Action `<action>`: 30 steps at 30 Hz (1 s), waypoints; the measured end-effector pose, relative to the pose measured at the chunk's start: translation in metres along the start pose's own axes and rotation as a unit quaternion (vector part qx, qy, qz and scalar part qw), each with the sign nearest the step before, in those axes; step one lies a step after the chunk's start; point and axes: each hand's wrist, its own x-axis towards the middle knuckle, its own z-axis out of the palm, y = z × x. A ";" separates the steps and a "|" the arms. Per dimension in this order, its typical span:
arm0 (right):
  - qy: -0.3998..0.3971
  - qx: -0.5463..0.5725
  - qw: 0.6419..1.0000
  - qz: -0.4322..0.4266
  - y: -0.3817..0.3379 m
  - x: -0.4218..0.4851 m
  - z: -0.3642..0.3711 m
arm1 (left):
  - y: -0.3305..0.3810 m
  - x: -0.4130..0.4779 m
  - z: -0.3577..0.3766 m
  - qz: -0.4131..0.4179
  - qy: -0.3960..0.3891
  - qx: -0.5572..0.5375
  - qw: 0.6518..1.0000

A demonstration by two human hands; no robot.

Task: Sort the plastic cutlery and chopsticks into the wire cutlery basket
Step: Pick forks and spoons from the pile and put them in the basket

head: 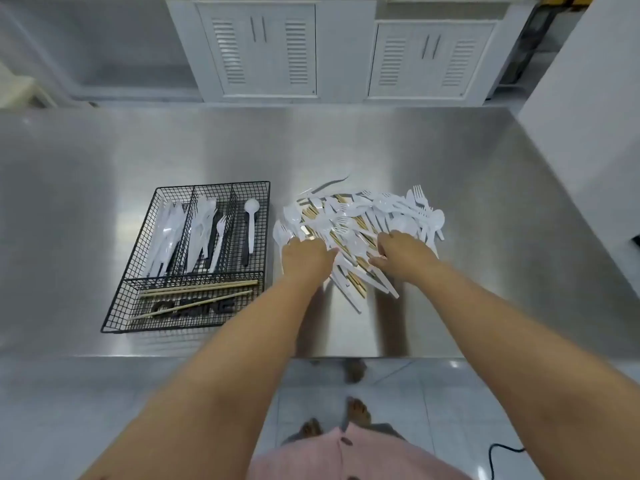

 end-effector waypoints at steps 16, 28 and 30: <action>-0.023 0.050 0.998 -0.004 0.019 0.005 0.015 | 0.043 0.026 0.011 -0.175 -0.131 -0.144 0.965; -0.015 0.101 0.995 0.011 0.031 0.003 0.008 | 0.043 0.035 0.018 -0.179 -0.073 -0.200 0.961; -0.016 0.102 0.995 0.014 0.035 0.003 0.009 | 0.045 0.037 0.019 -0.180 -0.065 -0.208 0.959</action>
